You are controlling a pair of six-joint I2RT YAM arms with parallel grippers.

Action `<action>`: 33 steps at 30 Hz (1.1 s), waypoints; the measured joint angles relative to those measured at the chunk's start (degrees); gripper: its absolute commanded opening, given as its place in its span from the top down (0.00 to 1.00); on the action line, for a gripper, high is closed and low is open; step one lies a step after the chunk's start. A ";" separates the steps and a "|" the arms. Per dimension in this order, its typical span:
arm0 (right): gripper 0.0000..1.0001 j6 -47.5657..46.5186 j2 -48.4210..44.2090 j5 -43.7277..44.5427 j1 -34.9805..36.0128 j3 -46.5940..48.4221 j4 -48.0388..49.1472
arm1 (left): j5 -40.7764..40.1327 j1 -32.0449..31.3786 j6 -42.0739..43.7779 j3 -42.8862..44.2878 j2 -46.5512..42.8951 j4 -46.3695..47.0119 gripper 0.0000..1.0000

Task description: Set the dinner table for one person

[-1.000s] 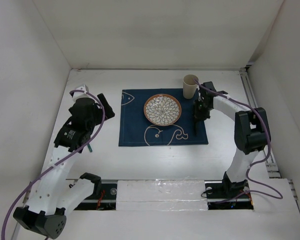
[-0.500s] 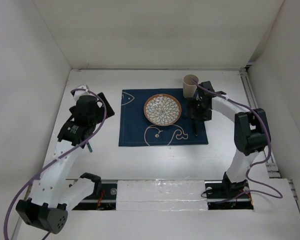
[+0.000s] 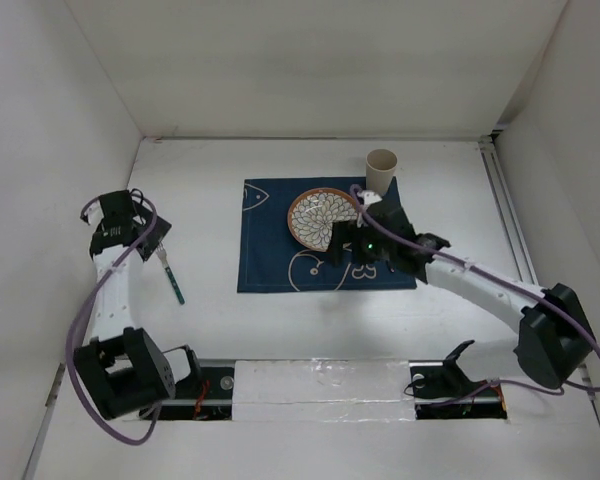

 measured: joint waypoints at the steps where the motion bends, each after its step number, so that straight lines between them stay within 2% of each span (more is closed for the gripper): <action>1: 0.00 0.63 0.13 -0.55 1.90 -1.57 1.16 | 0.87 0.04 0.02 0.02 1.60 0.37 0.00; 8: 0.00 4.39 0.72 -5.68 12.20 -8.26 9.62 | 2.93 -0.39 0.15 0.31 16.96 0.31 0.00; 12: 0.00 4.74 0.76 -9.40 12.37 -9.53 14.58 | 4.15 -1.38 0.15 -0.02 16.74 0.46 0.00; 17: 0.00 5.03 1.36 -16.55 10.36 -12.07 19.17 | 5.51 -2.27 0.42 -0.02 20.83 1.86 0.10; 21: 0.00 5.01 1.16 -20.33 8.52 -12.87 20.44 | 4.94 -2.29 -0.44 -1.11 27.87 3.39 0.34; 22: 0.00 5.01 0.92 -20.92 8.09 -12.98 20.48 | 5.05 -2.32 -0.66 -1.09 27.65 4.35 0.59; 25: 0.00 4.96 -0.02 -22.43 7.39 -13.09 20.59 | 3.85 -2.12 -1.57 -1.95 27.45 4.76 0.97; 26: 0.00 4.96 -0.33 -22.86 7.26 -13.09 20.59 | 3.85 -2.01 -1.86 -2.10 27.41 5.11 1.00; 30: 0.00 4.74 -2.16 -24.28 6.21 -13.07 20.20 | 3.80 -3.37 -3.23 -1.18 27.67 5.81 1.00; 33: 0.00 4.04 -4.52 -24.30 4.04 -12.92 18.49 | 1.57 -8.68 -4.48 3.80 30.60 3.23 1.00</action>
